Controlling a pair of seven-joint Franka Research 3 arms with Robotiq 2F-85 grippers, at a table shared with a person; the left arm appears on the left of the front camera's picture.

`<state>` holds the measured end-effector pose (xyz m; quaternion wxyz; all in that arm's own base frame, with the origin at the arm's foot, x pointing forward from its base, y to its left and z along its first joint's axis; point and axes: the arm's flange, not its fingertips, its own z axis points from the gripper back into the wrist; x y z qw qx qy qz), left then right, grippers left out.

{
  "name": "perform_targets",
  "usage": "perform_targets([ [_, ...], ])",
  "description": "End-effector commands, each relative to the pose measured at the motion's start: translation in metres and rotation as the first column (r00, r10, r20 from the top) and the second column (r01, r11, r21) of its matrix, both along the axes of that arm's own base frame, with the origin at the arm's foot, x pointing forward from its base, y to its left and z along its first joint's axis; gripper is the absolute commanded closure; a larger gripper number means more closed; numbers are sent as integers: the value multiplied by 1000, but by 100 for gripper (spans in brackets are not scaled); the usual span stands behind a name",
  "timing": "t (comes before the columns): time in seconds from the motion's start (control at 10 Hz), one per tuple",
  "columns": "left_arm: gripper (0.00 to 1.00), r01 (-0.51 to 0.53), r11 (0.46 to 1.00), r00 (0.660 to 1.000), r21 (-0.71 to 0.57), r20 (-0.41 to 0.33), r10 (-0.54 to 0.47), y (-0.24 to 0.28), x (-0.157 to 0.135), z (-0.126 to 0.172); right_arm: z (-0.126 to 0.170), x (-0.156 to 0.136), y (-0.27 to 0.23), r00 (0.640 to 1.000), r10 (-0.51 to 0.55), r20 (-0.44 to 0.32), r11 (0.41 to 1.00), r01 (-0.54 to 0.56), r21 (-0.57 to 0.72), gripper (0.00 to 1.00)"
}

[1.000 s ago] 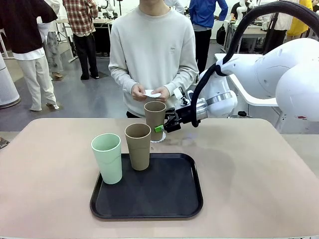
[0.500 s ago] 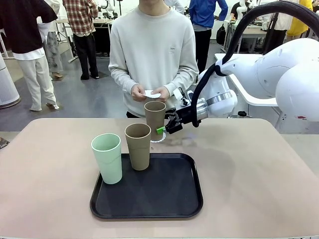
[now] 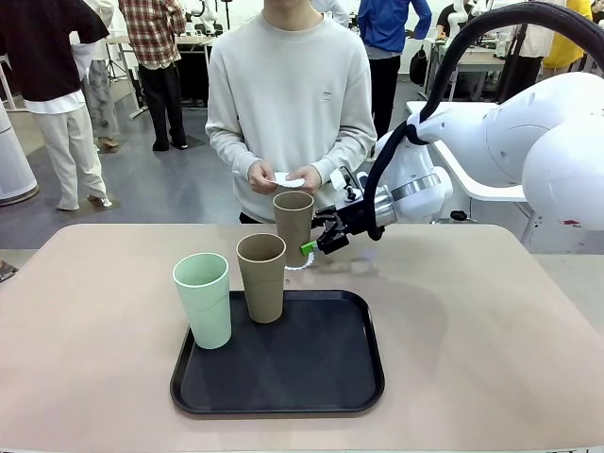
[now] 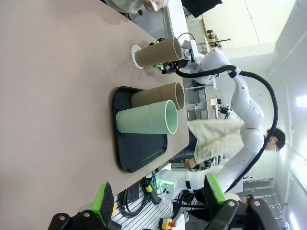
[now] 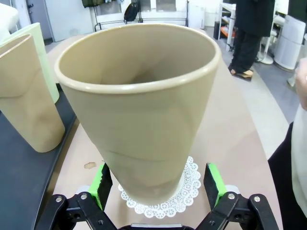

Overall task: Place coasters on the table and set cups on them.
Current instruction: Pick up one Reusable plastic cup and place it on a coaster set by the human.

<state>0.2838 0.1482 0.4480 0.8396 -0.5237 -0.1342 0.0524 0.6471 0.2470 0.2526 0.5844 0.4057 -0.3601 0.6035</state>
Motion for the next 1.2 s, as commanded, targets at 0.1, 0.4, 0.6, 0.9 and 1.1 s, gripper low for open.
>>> perform_targets([
  [0.1,0,8,1000,1000,-8,19,-8,0,0,-1,7,9,-8,999,-14,-33,998,11,-64,0],
  [0.4,0,8,1000,1000,-8,19,-8,0,0,-1,28,2,-32,997,-71,-31,985,65,-160,0],
  [0.6,0,8,1000,1000,-8,19,-8,0,0,-1,66,-22,-54,971,-218,-95,929,176,-326,0],
  [0.9,0,8,1000,1000,-8,19,-8,0,0,-1,157,-76,-63,885,-438,-159,776,282,-564,0],
  [1.1,0,8,1000,1000,-8,19,-8,0,0,-1,223,-119,-49,840,-527,-132,707,347,-617,0],
])
